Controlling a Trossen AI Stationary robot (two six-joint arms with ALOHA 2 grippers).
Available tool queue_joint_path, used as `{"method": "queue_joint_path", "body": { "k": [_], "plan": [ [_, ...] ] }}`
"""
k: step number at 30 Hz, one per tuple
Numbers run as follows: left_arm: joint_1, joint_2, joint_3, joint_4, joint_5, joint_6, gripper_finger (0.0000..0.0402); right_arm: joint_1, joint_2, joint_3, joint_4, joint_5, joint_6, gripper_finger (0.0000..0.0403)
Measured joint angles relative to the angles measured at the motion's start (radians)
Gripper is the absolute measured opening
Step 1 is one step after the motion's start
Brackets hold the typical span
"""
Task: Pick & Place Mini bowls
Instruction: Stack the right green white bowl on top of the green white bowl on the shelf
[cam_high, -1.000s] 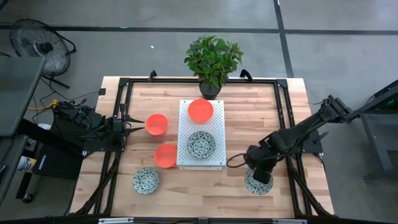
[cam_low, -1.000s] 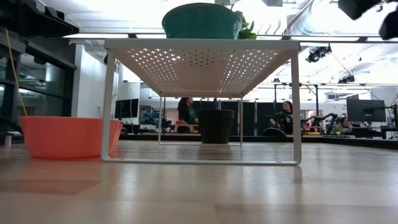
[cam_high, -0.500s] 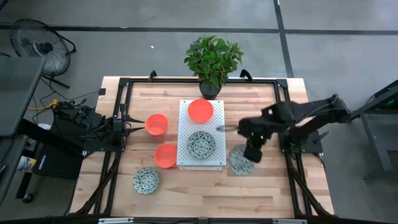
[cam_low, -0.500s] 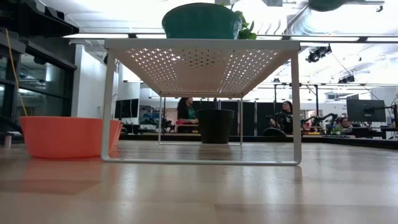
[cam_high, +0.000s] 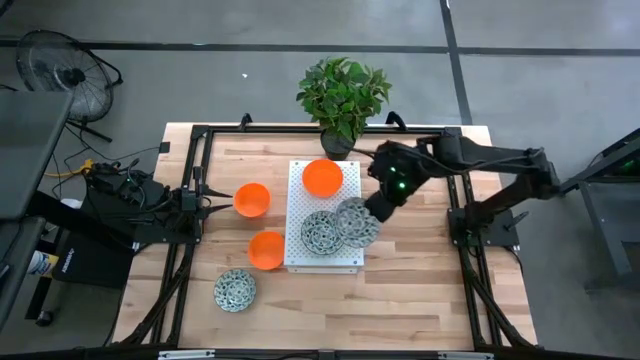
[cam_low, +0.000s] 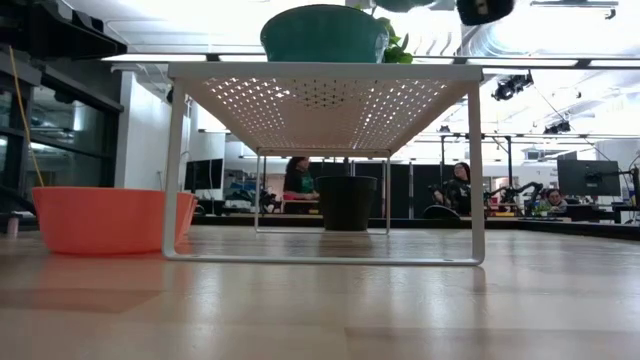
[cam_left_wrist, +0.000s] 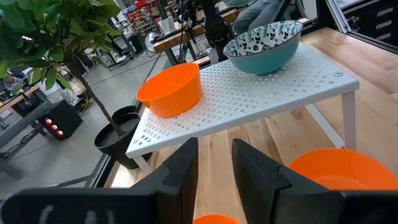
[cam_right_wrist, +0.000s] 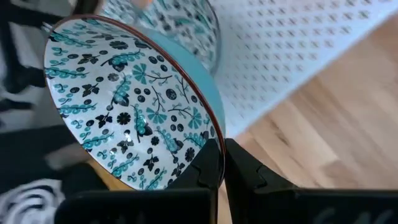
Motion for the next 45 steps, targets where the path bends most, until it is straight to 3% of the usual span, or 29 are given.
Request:
{"method": "queue_joint_path", "body": {
  "k": [9, 19, 32, 45],
  "plan": [
    [0.0, 0.0, 0.0, 0.0, 0.0, 0.0, 0.0095, -0.043, 0.11, 0.0, 0.084, -0.125, 0.033, 0.0],
    [0.0, 0.0, 0.0, 0.0, 0.0, 0.0, 0.0095, -0.046, 0.162, 0.0, 0.192, -0.14, 0.109, 0.0],
    [0.0, 0.0, 0.0, 0.0, 0.0, 0.0, 0.0095, -0.046, 0.18, 0.0, 0.201, -0.069, 0.157, 0.0],
    [0.0, 0.0, 0.0, 0.0, 0.0, 0.0, 0.0095, -0.035, 0.202, 0.0, 0.195, -0.08, 0.188, 0.0]
  ]
}}
